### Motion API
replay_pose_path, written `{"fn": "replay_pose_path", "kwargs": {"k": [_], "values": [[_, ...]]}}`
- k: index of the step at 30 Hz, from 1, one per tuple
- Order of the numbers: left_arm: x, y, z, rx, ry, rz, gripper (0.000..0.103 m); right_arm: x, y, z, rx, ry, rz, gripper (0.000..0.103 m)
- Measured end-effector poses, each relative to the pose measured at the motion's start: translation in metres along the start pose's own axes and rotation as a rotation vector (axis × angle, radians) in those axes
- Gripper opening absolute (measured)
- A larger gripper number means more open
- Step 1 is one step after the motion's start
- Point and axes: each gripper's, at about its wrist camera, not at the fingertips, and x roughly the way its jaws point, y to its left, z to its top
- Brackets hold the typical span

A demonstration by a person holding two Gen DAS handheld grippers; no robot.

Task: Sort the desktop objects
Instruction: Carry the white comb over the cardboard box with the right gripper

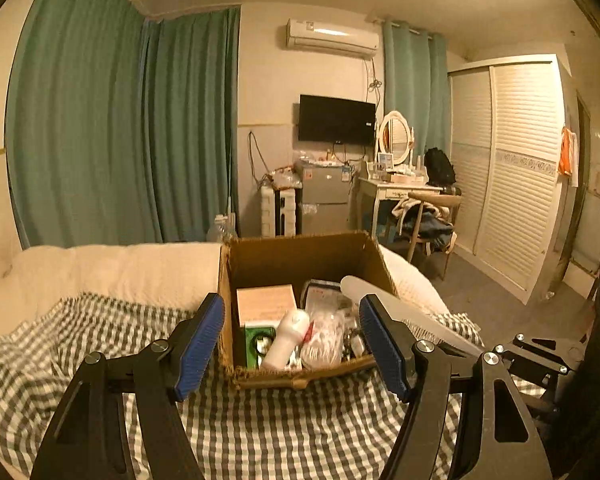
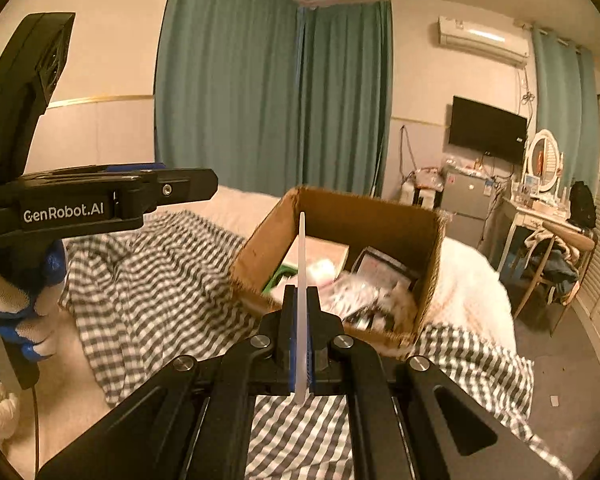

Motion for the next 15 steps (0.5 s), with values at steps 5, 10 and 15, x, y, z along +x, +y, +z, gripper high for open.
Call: {"fn": "replay_pose_path", "kwargs": {"k": [5,10,15], "values": [[0.004,-0.002,0.02,0.014,-0.026,0.008,0.072,-0.005,-0.01,0.021,0.025,-0.044,-0.01,0.002],[0.02,-0.003,0.034,0.022,-0.043,0.018,0.072,0.0,-0.019,0.039,0.017,-0.061,-0.035,0.002],[0.04,0.001,0.04,0.016,-0.042,0.019,0.072,0.012,-0.032,0.05,0.043,-0.077,-0.045,0.002]]}}
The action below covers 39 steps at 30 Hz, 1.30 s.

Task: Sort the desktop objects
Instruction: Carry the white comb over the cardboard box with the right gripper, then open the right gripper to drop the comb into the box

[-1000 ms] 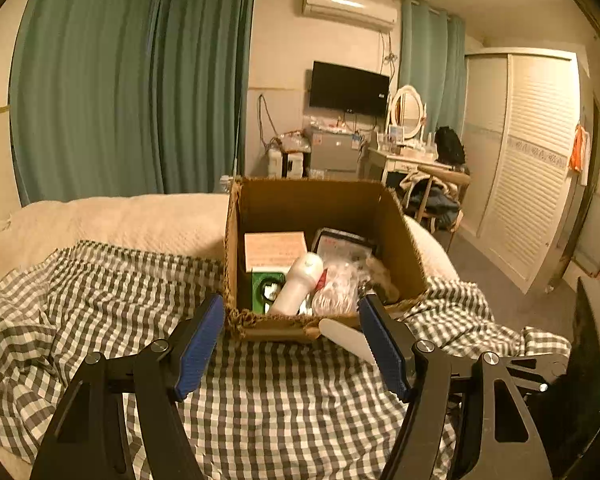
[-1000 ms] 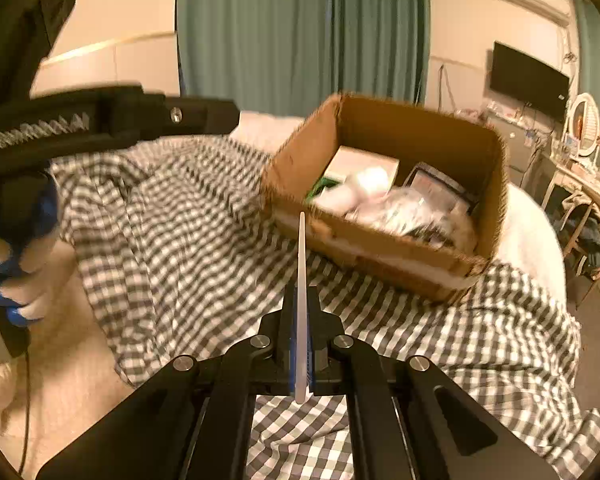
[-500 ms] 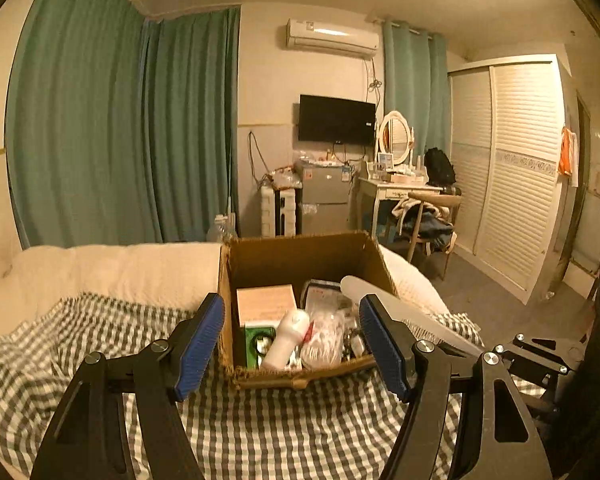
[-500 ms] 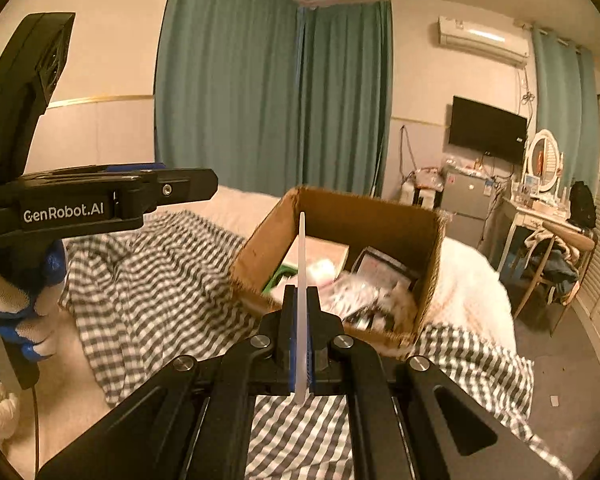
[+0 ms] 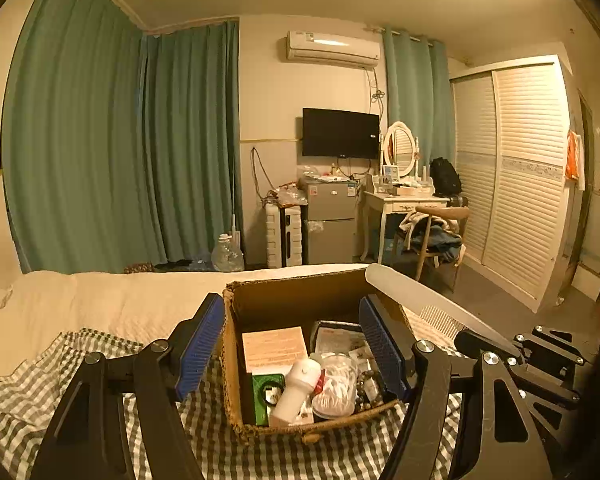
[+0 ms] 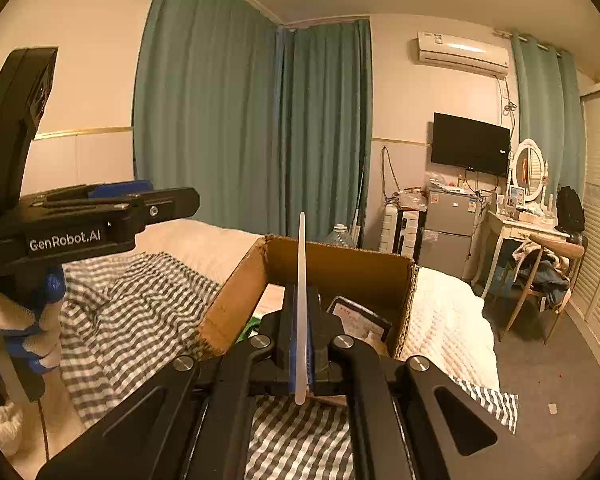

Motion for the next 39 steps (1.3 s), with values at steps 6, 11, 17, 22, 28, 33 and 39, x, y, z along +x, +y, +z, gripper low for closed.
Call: {"fn": "replay_pose_path", "kwargs": {"k": [6,11,17,22,28,33,39], "values": [[0.035,0.003,-0.003,-0.007,0.021,0.007,0.072,0.026,-0.01,0.006,0.013,0.002,-0.011,0.002],[0.069,0.007,-0.011,-0.024,0.054,0.003,0.072,0.055,-0.02,0.006,0.026,0.017,-0.013,0.002],[0.106,0.005,-0.025,-0.018,0.091,-0.011,0.072,0.096,-0.038,-0.003,0.041,0.059,-0.022,0.002],[0.136,0.005,-0.038,-0.023,0.137,-0.024,0.072,0.132,-0.05,-0.015,0.06,0.1,-0.05,0.002],[0.163,0.006,-0.057,-0.027,0.196,-0.032,0.072,0.167,-0.06,-0.036,0.091,0.173,-0.056,0.002],[0.17,0.006,-0.068,-0.022,0.224,-0.025,0.072,0.18,-0.057,-0.046,0.081,0.214,-0.064,0.003],[0.161,0.007,-0.062,-0.027,0.207,-0.024,0.072,0.18,-0.061,-0.048,0.079,0.221,-0.086,0.006]]}}
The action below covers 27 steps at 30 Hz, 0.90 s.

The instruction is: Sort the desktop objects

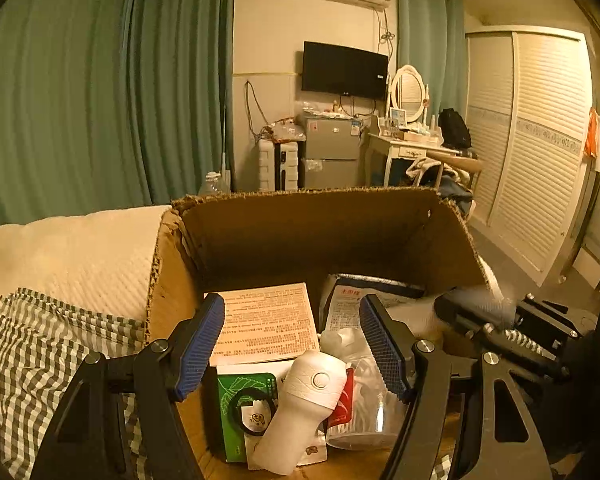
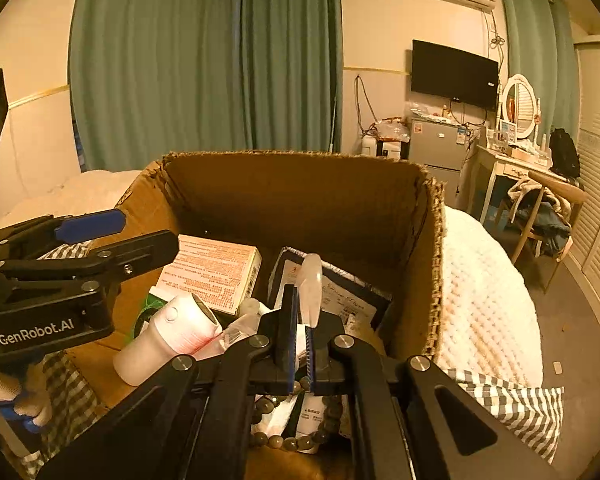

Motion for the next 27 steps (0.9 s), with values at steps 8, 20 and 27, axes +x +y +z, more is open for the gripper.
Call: {"fn": "replay_pose_path", "kwargs": {"k": [8,20,27], "values": [[-0.024,0.0,0.009,-0.02,-0.034,-0.005,0.073,-0.024,-0.003,0.01,0.026,-0.056,-0.033,0.054],[-0.094,0.002,0.024,-0.048,-0.114,-0.022,0.077,-0.094,0.002,0.028,0.057,-0.149,-0.054,0.068],[-0.146,0.003,0.028,-0.091,-0.17,-0.01,0.097,-0.159,0.017,0.038,0.058,-0.234,-0.032,0.089]]}}
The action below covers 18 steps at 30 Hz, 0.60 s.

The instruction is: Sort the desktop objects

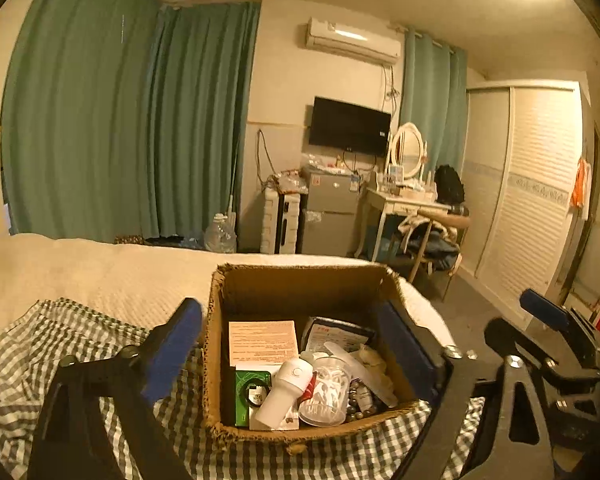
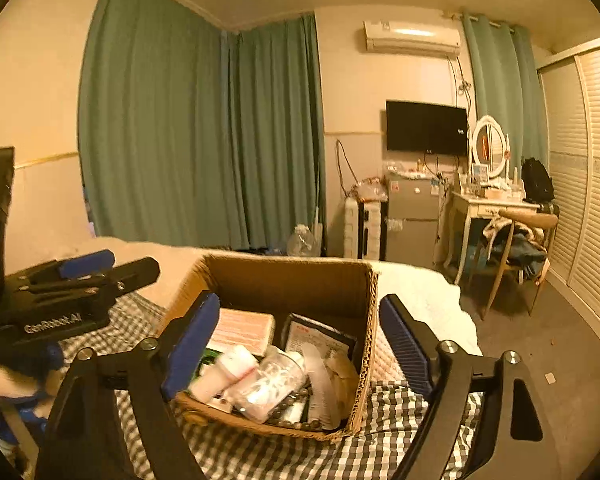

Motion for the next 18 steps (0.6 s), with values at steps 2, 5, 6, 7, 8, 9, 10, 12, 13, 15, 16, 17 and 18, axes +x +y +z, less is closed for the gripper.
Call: {"fn": "replay_pose_path", "kwargs": {"k": [2,5,6,7,8,9,10,12,13,15,16,17,18], "values": [[-0.015,0.0,0.001,-0.002,-0.004,-0.005,0.1,-0.016,0.005,0.004,-0.004,-0.019,0.005,0.095],[-0.036,0.001,-0.004,-0.003,-0.013,-0.001,0.101,-0.039,0.014,0.006,-0.018,-0.027,0.01,0.103],[-0.043,0.001,-0.007,-0.005,-0.016,0.007,0.103,-0.046,0.017,0.005,-0.021,-0.021,0.011,0.103],[-0.05,0.002,-0.011,-0.007,-0.018,0.011,0.103,-0.052,0.019,0.005,-0.021,-0.012,0.011,0.103],[-0.055,0.002,-0.014,-0.006,-0.018,0.014,0.103,-0.06,0.021,0.003,-0.018,-0.01,0.014,0.103],[-0.06,0.001,-0.018,-0.004,-0.018,0.02,0.103,-0.067,0.024,0.0,-0.016,-0.009,0.017,0.103],[-0.065,0.002,-0.022,-0.003,-0.02,0.028,0.103,-0.074,0.026,-0.003,-0.016,-0.007,0.02,0.103],[-0.073,0.004,-0.028,-0.012,-0.026,0.041,0.103,-0.085,0.03,-0.01,-0.021,0.0,0.017,0.103],[-0.077,0.005,-0.031,-0.02,-0.028,0.042,0.103,-0.09,0.03,-0.013,-0.02,0.001,0.014,0.103],[-0.08,0.008,-0.038,-0.032,-0.019,0.032,0.103,-0.096,0.031,-0.018,-0.01,0.008,0.018,0.103],[-0.08,0.008,-0.044,-0.033,-0.006,0.025,0.103,-0.099,0.032,-0.021,-0.001,0.014,0.031,0.103],[-0.078,0.008,-0.049,-0.027,0.006,0.026,0.103,-0.101,0.032,-0.023,0.014,0.012,0.034,0.103],[-0.076,0.007,-0.054,-0.019,0.016,0.033,0.103,-0.103,0.03,-0.024,0.029,0.009,0.032,0.103]]}}
